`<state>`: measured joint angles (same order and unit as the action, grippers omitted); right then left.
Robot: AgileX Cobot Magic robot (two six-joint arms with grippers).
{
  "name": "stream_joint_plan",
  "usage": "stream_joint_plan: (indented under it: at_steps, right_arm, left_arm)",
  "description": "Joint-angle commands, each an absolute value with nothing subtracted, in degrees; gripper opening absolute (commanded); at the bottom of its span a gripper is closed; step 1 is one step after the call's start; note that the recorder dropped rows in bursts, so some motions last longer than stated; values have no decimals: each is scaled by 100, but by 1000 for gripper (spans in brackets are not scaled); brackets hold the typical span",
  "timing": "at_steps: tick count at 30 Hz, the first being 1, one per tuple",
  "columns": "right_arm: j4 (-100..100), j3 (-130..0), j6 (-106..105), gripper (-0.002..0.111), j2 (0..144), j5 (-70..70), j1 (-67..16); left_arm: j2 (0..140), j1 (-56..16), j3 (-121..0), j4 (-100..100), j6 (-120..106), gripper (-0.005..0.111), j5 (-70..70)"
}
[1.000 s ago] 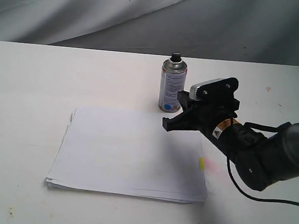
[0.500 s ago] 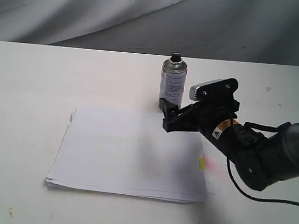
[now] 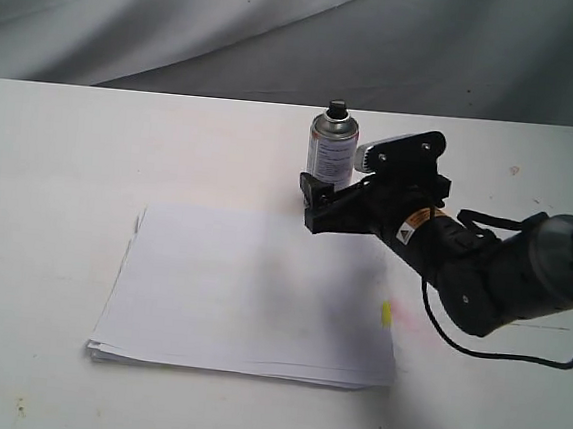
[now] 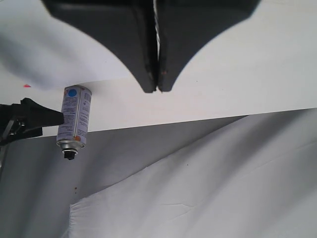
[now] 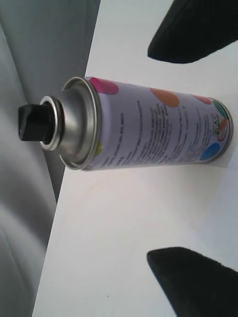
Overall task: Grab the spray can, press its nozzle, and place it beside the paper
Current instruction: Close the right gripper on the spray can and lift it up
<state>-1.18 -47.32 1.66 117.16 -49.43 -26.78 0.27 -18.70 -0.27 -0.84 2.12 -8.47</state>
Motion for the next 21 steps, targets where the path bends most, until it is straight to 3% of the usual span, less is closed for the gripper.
stream_joint_plan:
  at_steps: [1,21]
  right_arm:
    - [-34,-5162,112,92,12153,-4874,-2513]
    - [142,-6475,-103,92,12952,-4391,-2457]
  left_arm:
    - [0,-1861,0,-104,256,0,-765]
    - [0,-1861,0,-104,256,0,-765]
